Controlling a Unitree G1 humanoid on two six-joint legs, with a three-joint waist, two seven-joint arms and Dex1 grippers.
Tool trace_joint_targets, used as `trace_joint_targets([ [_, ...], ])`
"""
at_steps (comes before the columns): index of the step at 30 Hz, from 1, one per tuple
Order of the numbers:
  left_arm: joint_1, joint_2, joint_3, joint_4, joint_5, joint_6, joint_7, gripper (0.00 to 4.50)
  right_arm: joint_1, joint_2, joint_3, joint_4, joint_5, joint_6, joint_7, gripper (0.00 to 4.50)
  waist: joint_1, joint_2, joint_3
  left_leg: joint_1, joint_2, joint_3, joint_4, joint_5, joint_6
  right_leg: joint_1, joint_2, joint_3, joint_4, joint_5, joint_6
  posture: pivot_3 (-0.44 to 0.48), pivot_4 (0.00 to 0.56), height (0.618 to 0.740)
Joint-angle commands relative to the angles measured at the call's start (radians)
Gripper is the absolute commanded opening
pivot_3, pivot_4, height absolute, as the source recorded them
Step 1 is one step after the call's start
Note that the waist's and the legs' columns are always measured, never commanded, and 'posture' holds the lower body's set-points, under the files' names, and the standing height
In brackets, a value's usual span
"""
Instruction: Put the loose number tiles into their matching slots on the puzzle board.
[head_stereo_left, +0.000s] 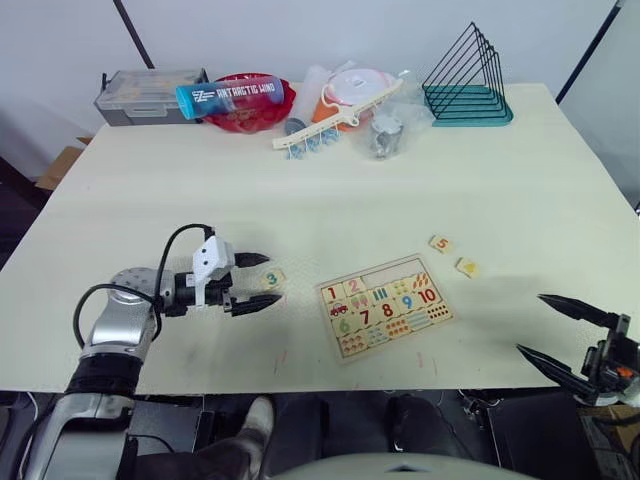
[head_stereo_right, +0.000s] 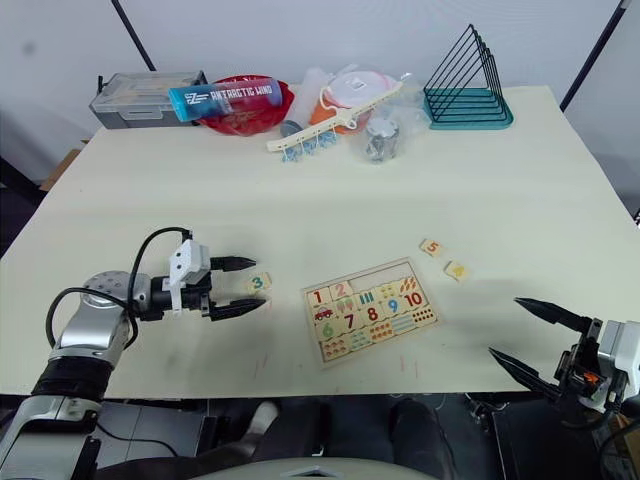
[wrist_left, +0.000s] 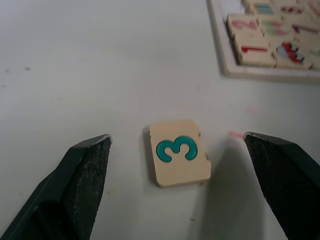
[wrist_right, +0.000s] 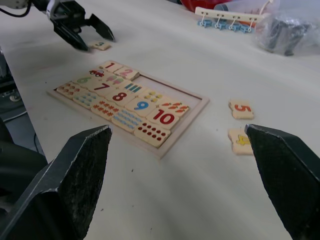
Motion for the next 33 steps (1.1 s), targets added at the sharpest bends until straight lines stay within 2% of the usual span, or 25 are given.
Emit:
trace_joint_targets([
  [1, -0.013, 0.041, -0.015, -0.023, 0.034, 0.022, 0.003, 4.49, -0.005, -0.024, -0.017, -0.032, 0.014, 0.001, 0.015, 4.50, 0.000, 0.000, 0.000, 0.000, 0.000, 0.000, 0.000, 0.000, 0.000, 0.000, 0.000, 0.000, 0.000, 0.000, 0.000, 0.000, 0.150, 0.740],
  [6, -0.006, 0.073, -0.023, -0.077, 0.056, 0.067, 0.018, 4.49, -0.013, -0.028, -0.017, -0.025, 0.012, 0.000, 0.020, 4.50, 0.000, 0.000, 0.000, 0.000, 0.000, -0.001, 0.000, 0.000, 0.000, 0.000, 0.000, 0.000, 0.000, 0.000, 0.000, 0.000, 0.150, 0.740],
  [14, 0.001, 0.065, -0.039, -0.137, 0.051, 0.134, 0.032, 4.49, -0.045, -0.026, -0.001, -0.011, -0.001, -0.003, 0.028, 4.50, 0.002, 0.000, 0.000, 0.000, 0.000, -0.001, 0.000, 0.000, 0.000, 0.000, 0.000, 0.000, 0.000, 0.000, 0.000, 0.000, 0.150, 0.740],
  [17, 0.003, 0.062, -0.037, -0.139, 0.040, 0.156, 0.035, 3.46, -0.047, -0.024, -0.001, -0.011, -0.002, -0.004, 0.031, 4.50, 0.001, 0.000, 0.000, 0.000, 0.000, -0.001, 0.000, 0.000, 0.000, 0.000, 0.000, 0.000, 0.000, 0.000, 0.000, 0.000, 0.150, 0.740],
  [21, -0.002, 0.063, -0.037, -0.128, 0.045, 0.152, 0.039, 1.37, -0.039, -0.018, -0.002, -0.016, -0.003, -0.009, 0.031, 4.50, 0.000, 0.000, 0.000, 0.000, 0.000, -0.001, 0.000, 0.000, 0.000, 0.000, 0.000, 0.000, 0.000, 0.000, 0.000, 0.000, 0.150, 0.740],
  [22, -0.002, 0.063, -0.037, -0.128, 0.045, 0.151, 0.038, 0.98, -0.037, -0.015, -0.001, -0.017, -0.004, -0.011, 0.031, 4.50, 0.001, 0.000, 0.000, 0.000, 0.000, -0.001, 0.000, 0.000, 0.000, 0.000, 0.000, 0.000, 0.000, 0.000, 0.000, 0.000, 0.150, 0.740],
  [28, -0.005, 0.077, -0.028, -0.157, 0.026, 0.170, 0.019, 0.93, -0.026, -0.008, -0.005, -0.036, 0.006, -0.008, 0.020, 4.50, 0.000, 0.000, 0.000, 0.000, 0.000, 0.000, 0.000, 0.000, 0.000, 0.000, 0.000, 0.000, 0.000, 0.000, 0.000, 0.000, 0.150, 0.740],
  [33, -0.007, 0.114, -0.007, -0.258, -0.010, 0.231, 0.000, 0.93, -0.038, 0.004, 0.015, -0.040, 0.008, -0.007, 0.012, 4.50, 0.001, 0.000, 0.000, 0.000, 0.000, -0.001, 0.000, 0.000, 0.000, 0.000, 0.000, 0.000, 0.000, 0.000, 0.000, 0.000, 0.150, 0.740],
])
